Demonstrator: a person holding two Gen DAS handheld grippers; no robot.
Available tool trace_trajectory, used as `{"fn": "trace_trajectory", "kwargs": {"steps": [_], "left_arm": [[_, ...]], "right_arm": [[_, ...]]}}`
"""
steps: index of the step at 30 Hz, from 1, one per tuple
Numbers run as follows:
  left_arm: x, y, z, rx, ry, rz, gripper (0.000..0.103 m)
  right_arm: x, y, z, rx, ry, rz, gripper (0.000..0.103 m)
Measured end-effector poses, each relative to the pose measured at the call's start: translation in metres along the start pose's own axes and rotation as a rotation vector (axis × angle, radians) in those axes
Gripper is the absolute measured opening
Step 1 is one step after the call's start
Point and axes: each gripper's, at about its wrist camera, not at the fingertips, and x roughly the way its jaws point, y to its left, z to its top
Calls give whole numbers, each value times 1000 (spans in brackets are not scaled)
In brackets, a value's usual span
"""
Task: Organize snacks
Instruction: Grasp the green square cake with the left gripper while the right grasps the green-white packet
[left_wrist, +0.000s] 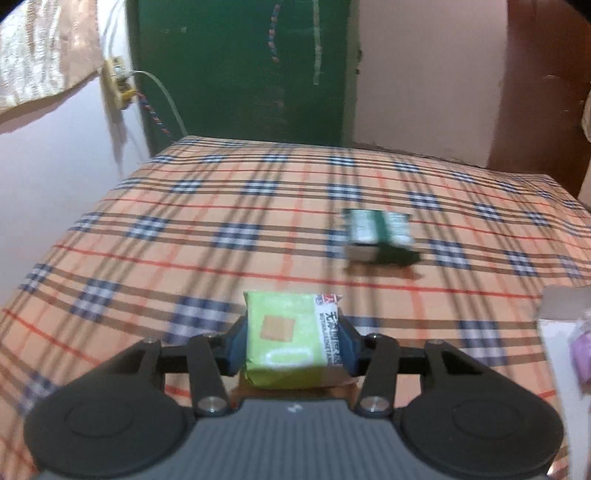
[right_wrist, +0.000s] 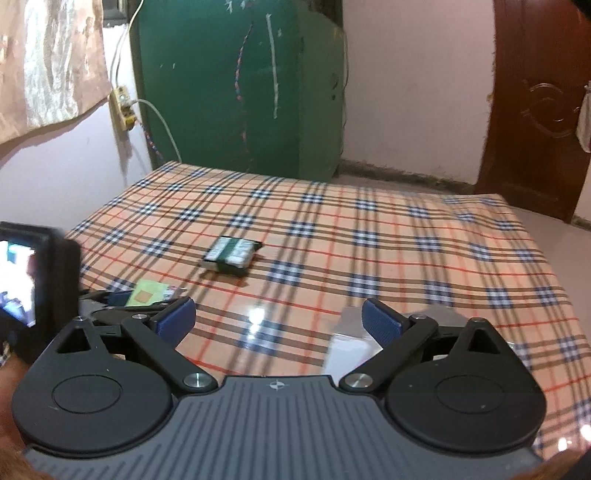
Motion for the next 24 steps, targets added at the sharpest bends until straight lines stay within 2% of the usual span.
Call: {"fn": "trace_trajectory", "kwargs": {"steps": [6,13,19,20,23,24], "left_arm": [[8,41,4,-55,-1,40,48],[20,48,9,-49,-23,53,49],[29,50,14,-63,-40,71,49],[30,50,15,-62,-44,72,49],[33,51,16,-62,-52,75,49],[33,51,16,-65,-53,76,49]], "right_arm": [[62,29,25,36,56,28,103],[150,50,47,93,144,-20,103],[200,64,51,110,174,-77,103],[206,66,50,106,188,-75,99],[214,68,48,72,181,-93,62],[213,69,49,63,173,-82,58]]}}
